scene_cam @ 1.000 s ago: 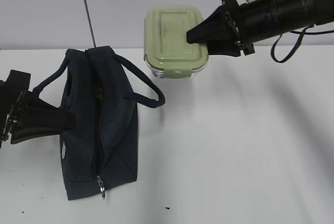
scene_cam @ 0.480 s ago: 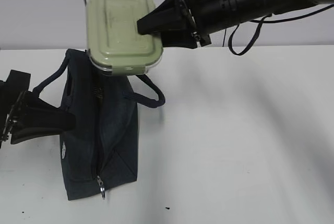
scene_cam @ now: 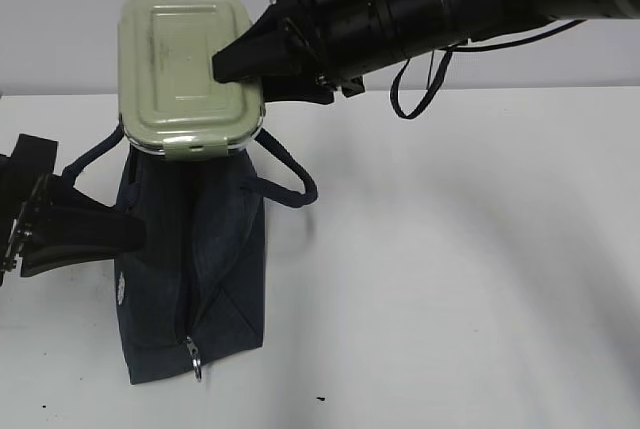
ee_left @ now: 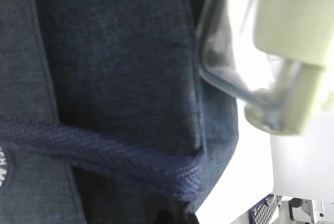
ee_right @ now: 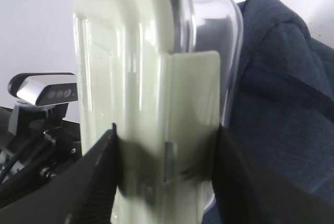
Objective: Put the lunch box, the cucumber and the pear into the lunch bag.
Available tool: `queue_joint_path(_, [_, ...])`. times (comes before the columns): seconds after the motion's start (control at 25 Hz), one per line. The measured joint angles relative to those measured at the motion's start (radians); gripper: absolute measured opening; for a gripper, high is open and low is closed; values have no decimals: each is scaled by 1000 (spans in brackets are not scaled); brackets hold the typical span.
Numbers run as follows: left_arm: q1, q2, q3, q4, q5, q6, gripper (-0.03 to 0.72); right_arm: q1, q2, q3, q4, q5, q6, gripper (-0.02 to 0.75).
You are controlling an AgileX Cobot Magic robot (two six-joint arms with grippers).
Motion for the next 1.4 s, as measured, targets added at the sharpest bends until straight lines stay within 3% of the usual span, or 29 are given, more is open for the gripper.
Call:
queue_joint_path(0.16, [0,0,0,3,3,0,-15,2,50,-2,1,-7,0,398])
queue_joint_path(0.32, [0,0,0,6,3,0,-15,2,69,-5,-69,-13,5,398])
queue_joint_path(0.76, [0,-1,0,3,7,0,-15,2,69,-133,-525,112,202,398])
queue_joint_path(0.96, [0,-1,0,3,7,0,-15,8,69,-194,-557,184,275,398])
queue_joint_path(1.4, [0,-1,0,3,7,0,-15,81,71,-198,-674,131,390,398])
